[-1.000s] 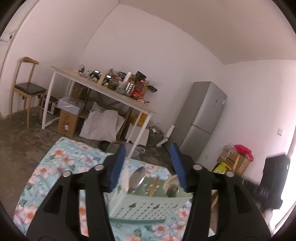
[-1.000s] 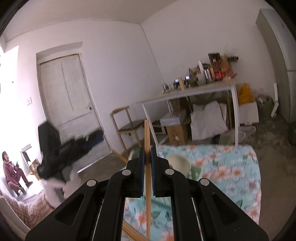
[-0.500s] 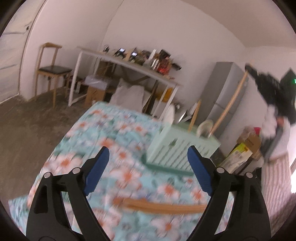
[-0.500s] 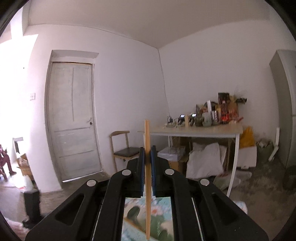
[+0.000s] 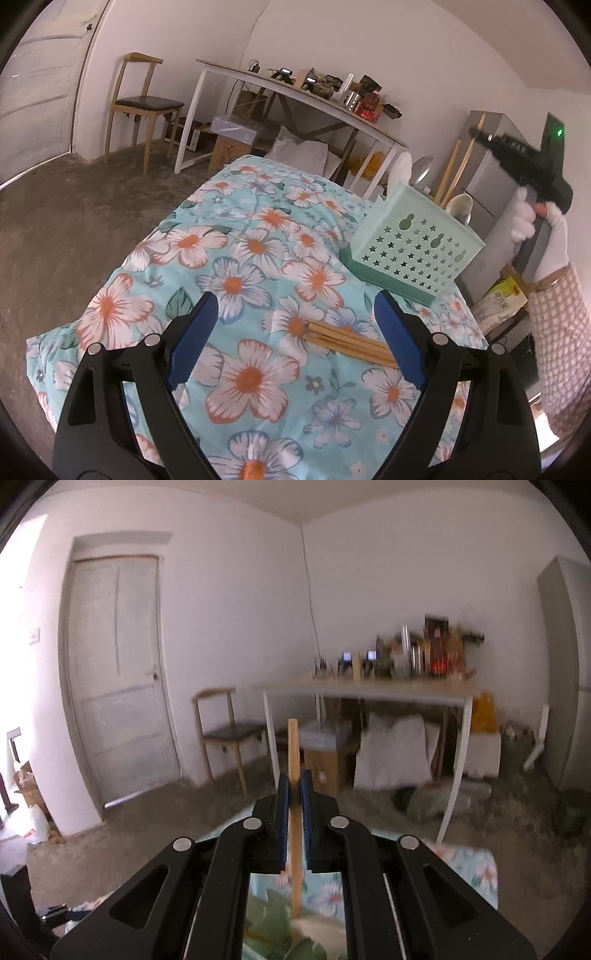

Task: Organize utensils
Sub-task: 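Open the right tool to drop its chopstick into the holder, then withdraw the right tool while the left tool grasps the remaining chopsticks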

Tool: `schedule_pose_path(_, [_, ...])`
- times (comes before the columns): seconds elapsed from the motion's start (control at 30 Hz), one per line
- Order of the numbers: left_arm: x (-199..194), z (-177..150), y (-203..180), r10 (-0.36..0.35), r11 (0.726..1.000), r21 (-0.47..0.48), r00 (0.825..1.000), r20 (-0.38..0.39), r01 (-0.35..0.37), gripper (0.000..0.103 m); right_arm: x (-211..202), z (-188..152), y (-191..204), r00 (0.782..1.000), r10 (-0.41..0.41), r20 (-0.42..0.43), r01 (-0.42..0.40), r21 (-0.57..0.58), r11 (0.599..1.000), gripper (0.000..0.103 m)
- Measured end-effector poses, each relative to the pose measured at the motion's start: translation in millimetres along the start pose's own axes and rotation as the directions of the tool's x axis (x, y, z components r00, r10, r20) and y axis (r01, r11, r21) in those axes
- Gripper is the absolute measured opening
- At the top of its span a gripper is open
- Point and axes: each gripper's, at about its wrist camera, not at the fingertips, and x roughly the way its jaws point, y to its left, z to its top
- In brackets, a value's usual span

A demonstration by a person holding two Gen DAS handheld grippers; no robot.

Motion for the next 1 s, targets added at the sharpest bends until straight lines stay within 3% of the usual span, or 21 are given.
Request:
schedule_pose_path(0.03, [0,2,-1,-0.001,1.0,-0.003,1.0,-0.001,0.001,0.082,0,0,-1,1.0,-0.009,-0.004,0.009,0.005,1.0,0.011])
schedule_pose_path(0.1, [1,2,0,-0.006,1.0,-0.01,1.0,-0.002,0.005,0.082,-4,1,-4,1.0,-0.014,0.003,0.014,0.017,1.0,0.033])
schedule_pose_path(0.17, [2,1,0,-0.006,1.0,-0.011,1.0,-0.005,0.006,0.082,-13,3,-7,0.999,-0.02,0.029,0.019,0.035,0.999,0.039])
schedule_pose_path(0.4, [3,0,0,-0.004,1.0,-0.012,1.0,-0.008,0.004,0.082,-47,8,-16,0.995,-0.032,0.092,0.024,0.088,0.996,0.039])
schedule_pose_path(0.63, [5,-3,4,0.001,0.999,-0.035,1.0,-0.012,-0.002,0.082,-93,-9,6,0.993,0.015,0.12,-0.024,0.072,0.997,0.039])
schedule_pose_path(0.77, [4,-4,6,-0.008,0.999,-0.047,1.0,-0.019,0.007,0.079,-99,-39,21,0.997,0.059,0.046,-0.062,0.074,0.995,0.039])
schedule_pose_path(0.9, [5,-8,5,-0.041,0.997,-0.061,0.998,-0.043,0.038,0.066,-87,-80,32,0.992,0.098,-0.081,-0.087,0.122,0.989,0.039])
schedule_pose_path(1.0, [10,-13,4,-0.104,0.99,-0.102,0.991,-0.085,0.095,0.053,-72,-110,33,0.975,0.133,-0.175,-0.098,0.197,0.975,0.039])
